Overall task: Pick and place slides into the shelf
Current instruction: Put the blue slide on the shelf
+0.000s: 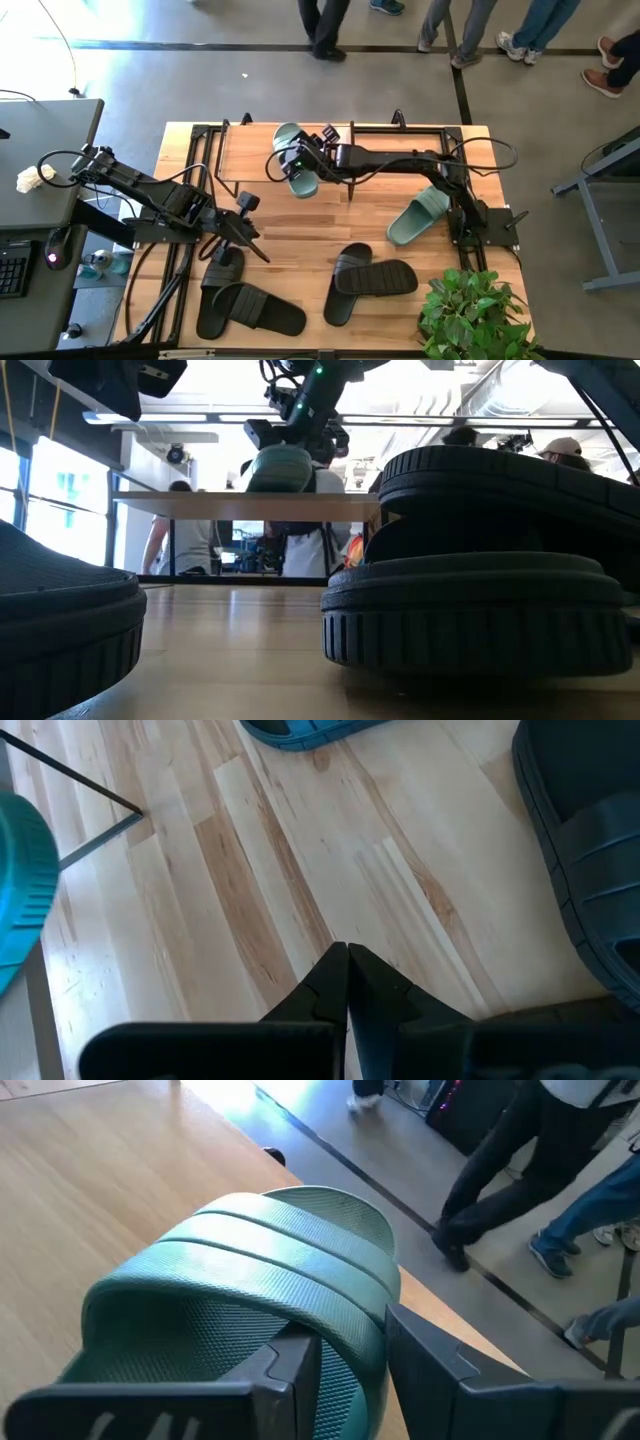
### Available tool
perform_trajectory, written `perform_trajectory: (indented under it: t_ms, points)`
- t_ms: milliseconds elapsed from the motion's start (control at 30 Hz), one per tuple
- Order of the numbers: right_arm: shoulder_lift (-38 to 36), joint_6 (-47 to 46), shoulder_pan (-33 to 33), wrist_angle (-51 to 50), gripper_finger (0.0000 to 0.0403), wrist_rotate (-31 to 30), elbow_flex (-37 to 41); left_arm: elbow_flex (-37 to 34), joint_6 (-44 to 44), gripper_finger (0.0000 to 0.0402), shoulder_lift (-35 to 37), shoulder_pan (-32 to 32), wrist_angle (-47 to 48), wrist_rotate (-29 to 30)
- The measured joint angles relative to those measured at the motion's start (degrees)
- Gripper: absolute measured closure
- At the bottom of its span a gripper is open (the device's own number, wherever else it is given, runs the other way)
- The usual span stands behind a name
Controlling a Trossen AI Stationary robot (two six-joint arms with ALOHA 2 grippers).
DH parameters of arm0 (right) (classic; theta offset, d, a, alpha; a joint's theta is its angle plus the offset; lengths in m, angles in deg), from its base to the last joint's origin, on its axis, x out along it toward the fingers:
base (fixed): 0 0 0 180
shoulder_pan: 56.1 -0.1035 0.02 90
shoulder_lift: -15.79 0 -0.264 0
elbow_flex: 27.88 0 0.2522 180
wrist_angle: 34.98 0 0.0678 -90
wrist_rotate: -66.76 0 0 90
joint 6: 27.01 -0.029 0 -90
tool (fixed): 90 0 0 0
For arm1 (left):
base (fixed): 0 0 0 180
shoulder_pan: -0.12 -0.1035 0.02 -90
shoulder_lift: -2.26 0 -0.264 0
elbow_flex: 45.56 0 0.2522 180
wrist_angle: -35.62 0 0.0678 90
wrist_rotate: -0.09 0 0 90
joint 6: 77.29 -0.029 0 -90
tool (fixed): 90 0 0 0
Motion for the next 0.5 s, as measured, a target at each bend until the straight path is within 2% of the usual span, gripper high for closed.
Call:
perform_trajectory:
  t_ms: [500]
  points:
    - [-0.65, 6.6, 0.0, -2.45, 0.0304, 6.67, -0.11, 0.0, -0.05, 0.0401, 0.0, 0.0, 1.52, -1.33]
